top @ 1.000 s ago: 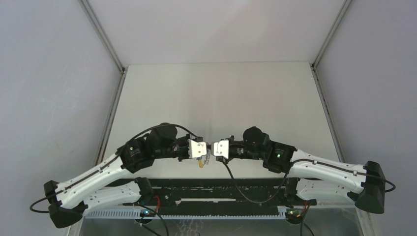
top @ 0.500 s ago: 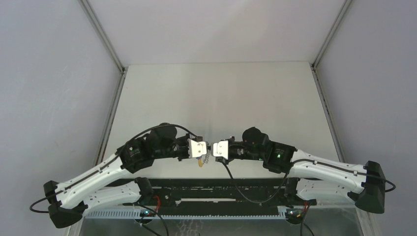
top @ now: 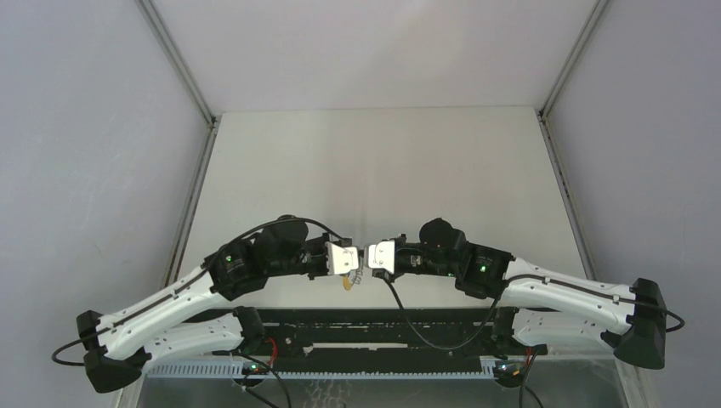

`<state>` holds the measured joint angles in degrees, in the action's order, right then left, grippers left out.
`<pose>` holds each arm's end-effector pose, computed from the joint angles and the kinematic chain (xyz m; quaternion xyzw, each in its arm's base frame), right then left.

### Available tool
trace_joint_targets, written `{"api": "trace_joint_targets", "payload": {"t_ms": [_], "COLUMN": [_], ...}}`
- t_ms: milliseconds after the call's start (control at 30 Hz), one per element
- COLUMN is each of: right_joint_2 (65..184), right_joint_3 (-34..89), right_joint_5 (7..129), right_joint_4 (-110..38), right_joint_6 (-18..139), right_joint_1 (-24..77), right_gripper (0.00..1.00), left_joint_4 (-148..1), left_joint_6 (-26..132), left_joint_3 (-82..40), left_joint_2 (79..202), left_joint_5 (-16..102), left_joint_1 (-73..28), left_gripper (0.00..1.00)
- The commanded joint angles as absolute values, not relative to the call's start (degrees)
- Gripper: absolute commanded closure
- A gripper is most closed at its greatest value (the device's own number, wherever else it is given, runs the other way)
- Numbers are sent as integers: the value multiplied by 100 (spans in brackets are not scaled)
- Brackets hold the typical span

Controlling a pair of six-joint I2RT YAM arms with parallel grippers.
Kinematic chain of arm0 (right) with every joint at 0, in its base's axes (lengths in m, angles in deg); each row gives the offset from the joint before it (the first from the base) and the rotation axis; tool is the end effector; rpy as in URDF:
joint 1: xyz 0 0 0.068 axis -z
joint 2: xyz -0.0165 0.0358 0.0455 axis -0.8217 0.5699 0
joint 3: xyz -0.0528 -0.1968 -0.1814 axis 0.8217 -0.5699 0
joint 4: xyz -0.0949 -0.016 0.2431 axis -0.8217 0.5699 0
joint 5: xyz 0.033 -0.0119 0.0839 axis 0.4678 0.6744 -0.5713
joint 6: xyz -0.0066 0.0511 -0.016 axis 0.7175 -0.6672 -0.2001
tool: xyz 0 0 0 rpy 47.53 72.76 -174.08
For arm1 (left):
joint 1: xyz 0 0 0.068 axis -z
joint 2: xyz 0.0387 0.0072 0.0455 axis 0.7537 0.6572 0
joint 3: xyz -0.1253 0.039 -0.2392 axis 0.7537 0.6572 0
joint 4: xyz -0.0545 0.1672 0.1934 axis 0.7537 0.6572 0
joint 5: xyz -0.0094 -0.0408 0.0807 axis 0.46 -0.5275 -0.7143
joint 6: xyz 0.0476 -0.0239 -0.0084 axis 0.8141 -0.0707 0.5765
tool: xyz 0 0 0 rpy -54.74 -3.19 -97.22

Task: Put the keys on the keyring

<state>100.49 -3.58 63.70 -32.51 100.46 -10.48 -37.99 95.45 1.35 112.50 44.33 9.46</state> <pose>0.0888 0.2157 0.3105 -0.6466 0.4689 0.2483 0.5481 0.0877 -0.1540 0.3211 0.6387 0.5908 -0.1891 0.4552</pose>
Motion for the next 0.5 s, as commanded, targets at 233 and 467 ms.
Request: {"api": "trace_joint_targets", "payload": {"t_ms": [233, 467], "right_joint_2": [10125, 10213], "right_joint_3": [42, 108], "right_joint_5": [6276, 6271], "right_joint_4": [-3206, -3081], "right_joint_6": [10001, 10001], "right_joint_1": [-1108, -1118], "right_gripper": [100, 100], "left_joint_4": [-4051, -4072], "left_joint_6": [9657, 9670], "left_joint_3": [289, 315], "left_joint_2": [11125, 11068], "left_joint_5": [4237, 4225], "left_joint_1": [1046, 1063], "left_gripper": [100, 100]}}
